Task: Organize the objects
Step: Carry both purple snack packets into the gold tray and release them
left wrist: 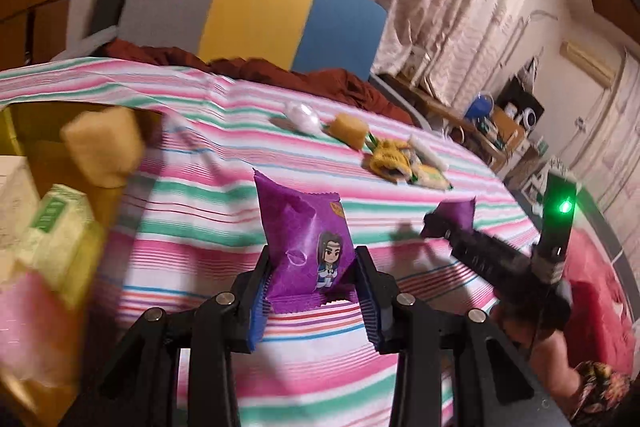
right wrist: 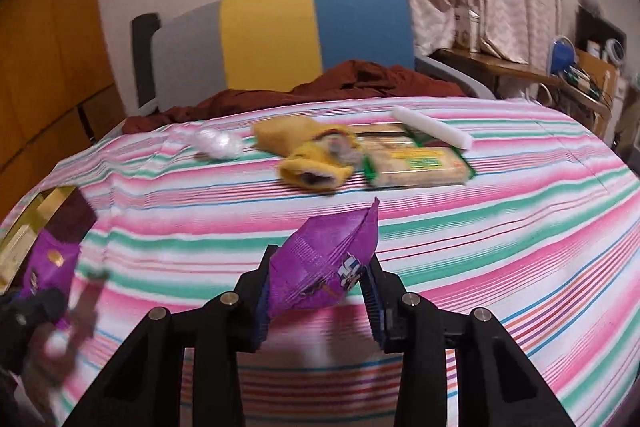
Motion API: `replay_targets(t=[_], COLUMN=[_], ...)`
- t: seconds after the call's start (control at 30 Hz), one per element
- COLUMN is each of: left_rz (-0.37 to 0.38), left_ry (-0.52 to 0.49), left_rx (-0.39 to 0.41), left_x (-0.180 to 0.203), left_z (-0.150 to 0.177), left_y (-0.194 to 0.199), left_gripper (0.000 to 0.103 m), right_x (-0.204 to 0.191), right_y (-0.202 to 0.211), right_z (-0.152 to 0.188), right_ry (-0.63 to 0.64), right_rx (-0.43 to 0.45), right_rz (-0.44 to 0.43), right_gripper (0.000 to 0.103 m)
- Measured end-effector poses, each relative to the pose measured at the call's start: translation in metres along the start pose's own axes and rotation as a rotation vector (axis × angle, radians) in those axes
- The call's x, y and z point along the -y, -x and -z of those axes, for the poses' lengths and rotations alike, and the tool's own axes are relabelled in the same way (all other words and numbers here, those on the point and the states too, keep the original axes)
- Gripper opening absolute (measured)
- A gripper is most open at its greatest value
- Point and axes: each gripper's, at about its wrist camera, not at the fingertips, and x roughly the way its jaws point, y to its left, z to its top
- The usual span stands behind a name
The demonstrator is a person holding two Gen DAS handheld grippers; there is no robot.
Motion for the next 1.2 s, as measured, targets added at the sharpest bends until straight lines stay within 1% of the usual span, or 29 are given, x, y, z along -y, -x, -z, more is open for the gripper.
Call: replay_targets(t=[0.13, 0.23, 0.43, 0.57, 0.6, 0.73, 0.8, 0.9, 1.07, 1.2], left_rz=[-0.028, -0.064, -0.139, -0.187, -0.208, -0.243, -0.242, -0.250, -0.251, -0.260], left_ry=[0.008, 0.029, 0.125, 0.205, 0.223, 0.278, 0.315, 0.340, 0.395, 0.415], left_rx=[0.051, 0.084, 0.139, 0.178, 0.180, 0.160, 0.139, 0.118, 0.092, 0.084], left_x=[-0.021, -0.044, -0.104, -0.148, -0.160, -0.197, -0.215, -0.232, -0.255, -0.266], left_z=[-0.004, -0.008, -0.021, -0.032, -0.036, -0.043, -0.045, -0.046, -0.041, -0.036], left_y=[0.034, 0.058, 0.094, 0.115, 0.118, 0.120, 0.115, 0.110, 0.104, 0.105], left_gripper=[0.038, 0.038, 0.038, 0.038, 0.038, 0.038, 0.038, 0.038, 0.038, 0.039], right_x=[-0.035, -0.066, -0.123, -0.163, -0.173, -0.214, -0.236, -0.272, -0.320, -0.350], right_y=[0.011, 0.021, 0.040, 0.053, 0.057, 0.066, 0.068, 0.070, 0.069, 0.067], right_z=[0.007, 0.012, 0.021, 0.023, 0.023, 0.026, 0.029, 0.036, 0.045, 0.054], right_ry=[0.023, 0.032, 0.058, 0.099, 0.110, 0.154, 0.186, 0.247, 0.327, 0.389], right_rx=[-0.008, -0.006, -0.013, -0.020, -0.022, -0.039, -0.051, -0.070, -0.100, -0.122], right_rz=[-0.072, -0.151, -0.283, -0.370, -0.392, -0.488, -0.530, -0.583, -0.647, -0.661], right_gripper=[0.039, 0.039, 0.040, 0.040, 0.040, 0.040, 0.040, 0.040, 0.040, 0.040])
